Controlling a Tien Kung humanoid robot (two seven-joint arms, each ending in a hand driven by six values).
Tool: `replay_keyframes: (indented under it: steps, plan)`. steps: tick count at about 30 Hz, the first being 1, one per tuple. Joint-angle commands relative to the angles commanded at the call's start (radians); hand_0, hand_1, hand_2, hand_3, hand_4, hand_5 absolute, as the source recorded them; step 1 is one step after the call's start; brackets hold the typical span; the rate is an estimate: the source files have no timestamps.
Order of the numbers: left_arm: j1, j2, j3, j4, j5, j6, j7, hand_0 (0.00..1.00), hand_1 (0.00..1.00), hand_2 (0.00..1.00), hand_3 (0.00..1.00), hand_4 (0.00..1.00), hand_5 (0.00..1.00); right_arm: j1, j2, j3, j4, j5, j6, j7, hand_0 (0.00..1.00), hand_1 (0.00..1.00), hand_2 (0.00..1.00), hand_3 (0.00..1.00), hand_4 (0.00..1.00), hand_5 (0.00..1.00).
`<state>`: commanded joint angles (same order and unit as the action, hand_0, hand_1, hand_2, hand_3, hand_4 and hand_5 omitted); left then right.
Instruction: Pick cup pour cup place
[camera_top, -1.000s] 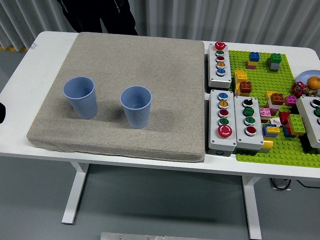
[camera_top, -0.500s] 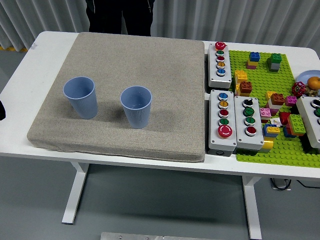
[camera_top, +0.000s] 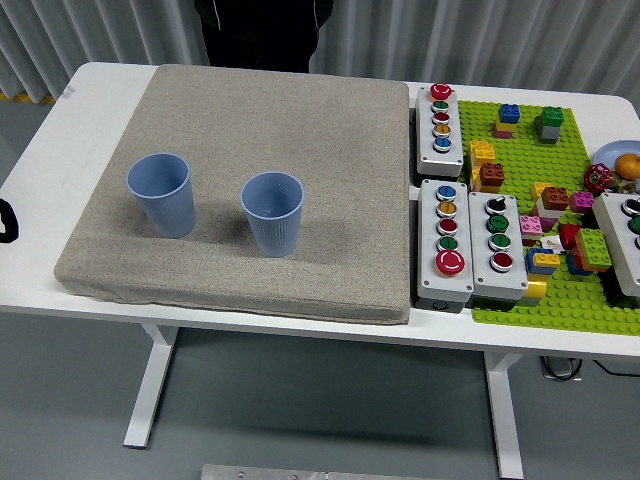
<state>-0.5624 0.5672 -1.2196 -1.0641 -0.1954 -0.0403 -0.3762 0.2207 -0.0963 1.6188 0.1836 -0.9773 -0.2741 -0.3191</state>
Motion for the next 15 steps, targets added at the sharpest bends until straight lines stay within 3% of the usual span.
replay_keyframes:
  steps: [15]
  plan:
    - [0.018, -0.004, -0.011, -0.059, 0.034, 0.024, -0.002, 0.832, 0.810, 0.875, 0.883, 0.926, 0.998, -0.004, -0.003, 0.001, 0.000, 0.002, 0.011, 0.002, 0.701, 0.629, 0.563, 0.571, 0.002, 0.076]
